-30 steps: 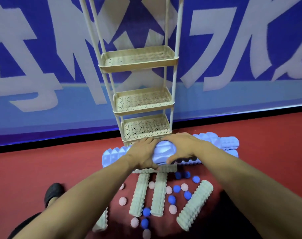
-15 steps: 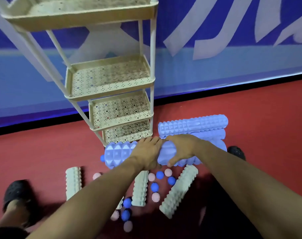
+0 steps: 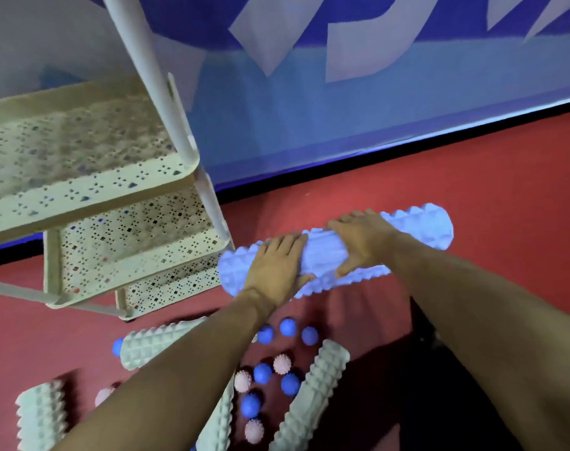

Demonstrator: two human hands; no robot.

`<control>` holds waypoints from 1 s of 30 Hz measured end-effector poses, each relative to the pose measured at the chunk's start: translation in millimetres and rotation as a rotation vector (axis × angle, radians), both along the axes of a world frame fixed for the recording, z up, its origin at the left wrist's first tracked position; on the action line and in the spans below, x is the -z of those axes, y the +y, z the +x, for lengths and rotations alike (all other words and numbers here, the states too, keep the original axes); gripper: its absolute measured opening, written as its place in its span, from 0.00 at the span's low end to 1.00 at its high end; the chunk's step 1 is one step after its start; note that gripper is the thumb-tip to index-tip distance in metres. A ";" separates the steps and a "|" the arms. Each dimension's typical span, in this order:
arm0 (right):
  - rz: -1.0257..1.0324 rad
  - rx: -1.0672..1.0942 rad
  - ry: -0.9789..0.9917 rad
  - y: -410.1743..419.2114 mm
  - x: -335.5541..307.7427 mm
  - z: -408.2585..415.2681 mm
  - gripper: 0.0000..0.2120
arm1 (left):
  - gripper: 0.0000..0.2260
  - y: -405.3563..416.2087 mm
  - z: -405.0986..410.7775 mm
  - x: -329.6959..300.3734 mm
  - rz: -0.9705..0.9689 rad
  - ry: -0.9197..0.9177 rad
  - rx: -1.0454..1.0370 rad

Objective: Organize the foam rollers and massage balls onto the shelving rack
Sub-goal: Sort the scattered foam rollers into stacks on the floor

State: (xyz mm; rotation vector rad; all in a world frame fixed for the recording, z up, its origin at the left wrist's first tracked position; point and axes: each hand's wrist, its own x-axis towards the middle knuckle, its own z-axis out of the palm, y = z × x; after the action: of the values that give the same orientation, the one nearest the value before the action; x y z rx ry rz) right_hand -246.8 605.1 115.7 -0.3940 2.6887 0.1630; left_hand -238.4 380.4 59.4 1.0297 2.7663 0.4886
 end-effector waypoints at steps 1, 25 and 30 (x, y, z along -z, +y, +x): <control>0.031 -0.008 0.008 16.9 2.1 -13.8 0.47 | 0.33 9.1 -12.5 4.8 0.013 -0.001 -0.030; -0.134 0.242 -0.090 78.1 235.1 -167.6 0.33 | 0.26 64.3 -148.6 169.3 -0.243 -0.346 -0.422; -0.134 0.292 -0.071 54.0 199.3 -144.3 0.29 | 0.24 57.7 -144.1 132.4 -0.263 -0.360 -0.394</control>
State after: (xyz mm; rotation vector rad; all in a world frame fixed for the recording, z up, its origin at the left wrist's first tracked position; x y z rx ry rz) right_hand -391.1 659.1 -83.6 -0.0411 2.6570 -0.1153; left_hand -382.4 438.1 -73.0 0.3019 2.6055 0.3040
